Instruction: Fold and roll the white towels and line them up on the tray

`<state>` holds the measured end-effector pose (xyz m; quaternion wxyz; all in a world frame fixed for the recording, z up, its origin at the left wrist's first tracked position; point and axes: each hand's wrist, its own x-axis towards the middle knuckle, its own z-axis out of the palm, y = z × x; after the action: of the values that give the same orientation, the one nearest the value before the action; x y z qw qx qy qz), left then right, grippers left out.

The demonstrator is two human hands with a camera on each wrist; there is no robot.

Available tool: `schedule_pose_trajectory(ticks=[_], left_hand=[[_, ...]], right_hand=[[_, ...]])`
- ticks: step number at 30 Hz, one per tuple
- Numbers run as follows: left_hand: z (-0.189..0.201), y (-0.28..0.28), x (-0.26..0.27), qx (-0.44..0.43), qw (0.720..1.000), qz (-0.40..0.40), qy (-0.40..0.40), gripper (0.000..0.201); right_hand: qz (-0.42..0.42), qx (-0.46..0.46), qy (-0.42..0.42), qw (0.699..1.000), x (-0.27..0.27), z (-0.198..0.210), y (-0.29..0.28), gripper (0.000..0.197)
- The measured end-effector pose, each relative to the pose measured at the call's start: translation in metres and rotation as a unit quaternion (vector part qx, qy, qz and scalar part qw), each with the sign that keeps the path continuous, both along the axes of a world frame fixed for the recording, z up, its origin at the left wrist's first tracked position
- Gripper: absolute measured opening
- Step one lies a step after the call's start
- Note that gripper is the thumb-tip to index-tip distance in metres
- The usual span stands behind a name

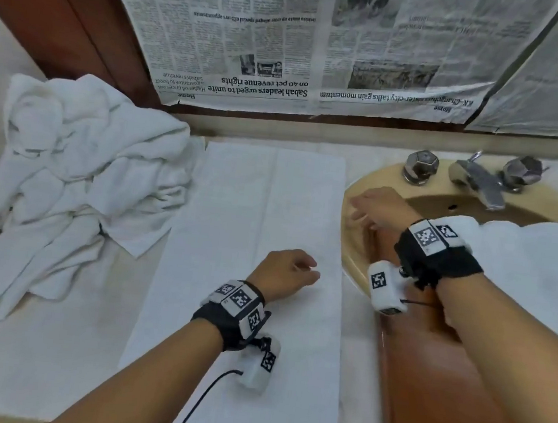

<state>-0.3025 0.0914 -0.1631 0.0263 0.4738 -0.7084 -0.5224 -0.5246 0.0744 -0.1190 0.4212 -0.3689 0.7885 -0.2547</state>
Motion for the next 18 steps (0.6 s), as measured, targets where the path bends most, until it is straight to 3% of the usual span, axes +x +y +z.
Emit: schedule_pose_trajectory(ticks=[2,5,9,13,18], left_hand=[[-0.004,0.005,-0.024,-0.011,1.000,0.005,-0.008,0.022],[-0.009,0.010,-0.048,-0.010,0.999,0.018,-0.026,0.023],[-0.018,0.014,-0.063,-0.032,0.997,0.006,-0.077,0.023],[-0.019,0.011,-0.072,-0.040,0.992,-0.004,-0.122,0.022],[-0.022,0.008,-0.078,-0.050,0.986,0.007,-0.159,0.037]], right_hand=[[-0.003,-0.001,0.017,1.000,-0.012,-0.006,-0.017,0.021],[0.068,0.037,0.102,0.992,-0.022,-0.014,-0.038,0.025],[0.104,0.064,0.147,0.982,-0.024,-0.022,-0.057,0.027],[0.117,0.076,0.117,0.983,-0.024,-0.034,-0.072,0.030],[0.104,0.085,0.135,0.982,-0.022,-0.039,-0.085,0.027]])
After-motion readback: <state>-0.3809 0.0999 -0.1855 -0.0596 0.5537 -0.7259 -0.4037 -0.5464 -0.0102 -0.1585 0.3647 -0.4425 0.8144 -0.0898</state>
